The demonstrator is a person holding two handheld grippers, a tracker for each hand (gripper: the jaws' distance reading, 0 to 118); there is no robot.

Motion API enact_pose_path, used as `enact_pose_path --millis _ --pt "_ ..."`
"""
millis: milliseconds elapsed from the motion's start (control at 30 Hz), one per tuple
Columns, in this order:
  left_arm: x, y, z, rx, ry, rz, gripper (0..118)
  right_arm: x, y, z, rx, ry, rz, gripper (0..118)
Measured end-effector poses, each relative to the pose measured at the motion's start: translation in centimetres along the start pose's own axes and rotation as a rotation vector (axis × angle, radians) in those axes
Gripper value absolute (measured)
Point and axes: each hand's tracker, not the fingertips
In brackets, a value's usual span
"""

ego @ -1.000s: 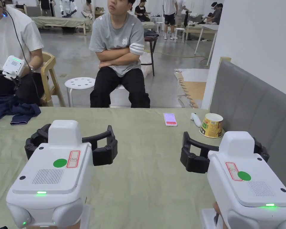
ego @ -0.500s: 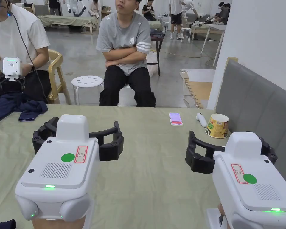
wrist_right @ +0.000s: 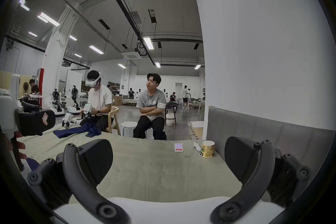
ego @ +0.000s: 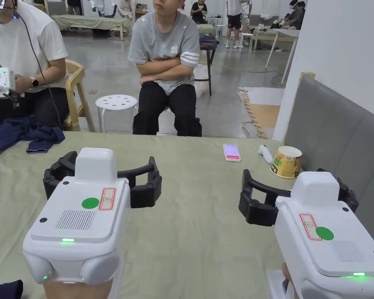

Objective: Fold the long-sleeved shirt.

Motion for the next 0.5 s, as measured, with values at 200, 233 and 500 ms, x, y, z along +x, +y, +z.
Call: enact_pose_path --millis 200,233,500 --pt "0.12 -0.05 -0.07 0.007 0.001 -0.018 111 0.14 -0.21 -0.02 -0.003 -0.003 0.005 118" --pt "0.14 -0.03 -0.11 0.006 0.002 -0.018 111 0.16 -0.22 -0.01 -0.002 -0.004 0.004 118" --pt "0.78 -0.07 -0.26 0.02 0.01 -0.043 111 0.42 -0.18 0.18 0.025 -0.011 0.013 118"
